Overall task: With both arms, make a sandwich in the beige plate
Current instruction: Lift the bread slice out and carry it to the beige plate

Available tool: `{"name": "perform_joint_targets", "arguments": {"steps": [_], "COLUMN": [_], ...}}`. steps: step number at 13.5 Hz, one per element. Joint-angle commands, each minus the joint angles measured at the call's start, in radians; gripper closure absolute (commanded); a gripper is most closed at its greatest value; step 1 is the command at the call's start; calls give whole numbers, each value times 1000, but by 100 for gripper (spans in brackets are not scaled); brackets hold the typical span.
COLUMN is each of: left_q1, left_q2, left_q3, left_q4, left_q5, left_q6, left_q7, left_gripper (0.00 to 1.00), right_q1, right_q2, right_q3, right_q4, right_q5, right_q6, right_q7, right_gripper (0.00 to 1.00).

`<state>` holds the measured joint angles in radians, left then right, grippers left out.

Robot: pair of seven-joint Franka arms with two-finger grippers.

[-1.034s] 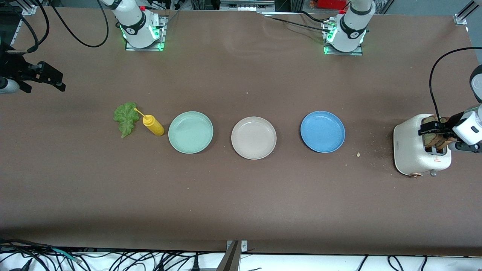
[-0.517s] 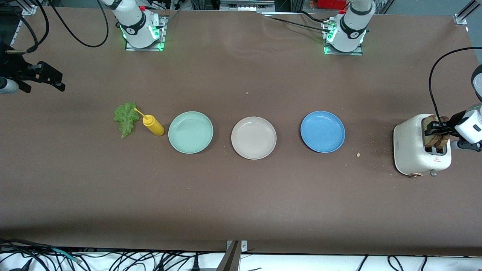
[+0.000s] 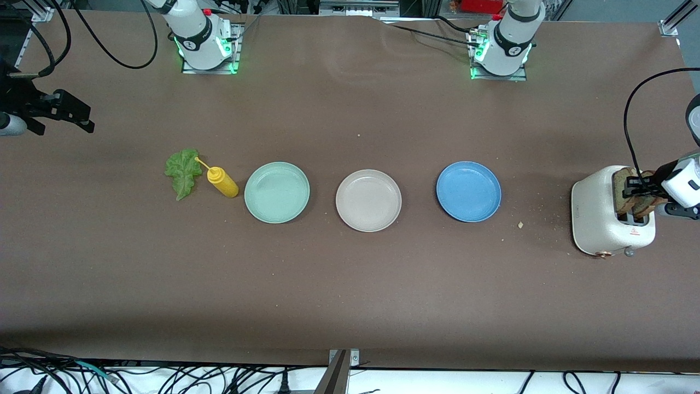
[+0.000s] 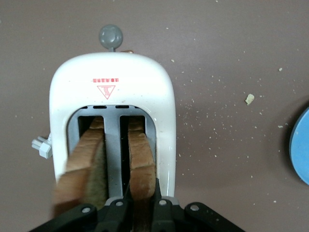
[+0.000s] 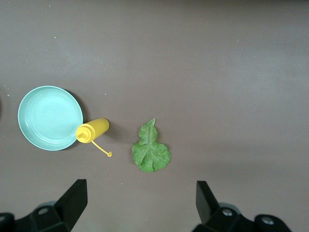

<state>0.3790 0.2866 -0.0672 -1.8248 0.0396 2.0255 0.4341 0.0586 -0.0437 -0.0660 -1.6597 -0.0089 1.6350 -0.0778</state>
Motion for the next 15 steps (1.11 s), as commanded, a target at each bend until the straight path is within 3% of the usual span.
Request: {"name": "perform_joint_targets", "arguments": {"steps": [1, 7, 15], "left_q1": [8, -26, -109], "left_q2": [-34, -9, -11], "left_q3": [-13, -13, -13], "left_q4": [36, 321, 412], "left_q5": [20, 11, -47], "left_q6": [-34, -341, -425], "left_q7": [64, 64, 34], "left_gripper": [100, 100, 100], "right_q1": [3, 3, 3], "right_q2": [-5, -5, -4], "right_q3": [-3, -5, -5], "right_q4": [12, 12, 12], "right_q5": [3, 3, 4], "right_q6": [-18, -18, -18], "right_q7": [-4, 1, 3], "right_gripper": [0, 0, 0]}}
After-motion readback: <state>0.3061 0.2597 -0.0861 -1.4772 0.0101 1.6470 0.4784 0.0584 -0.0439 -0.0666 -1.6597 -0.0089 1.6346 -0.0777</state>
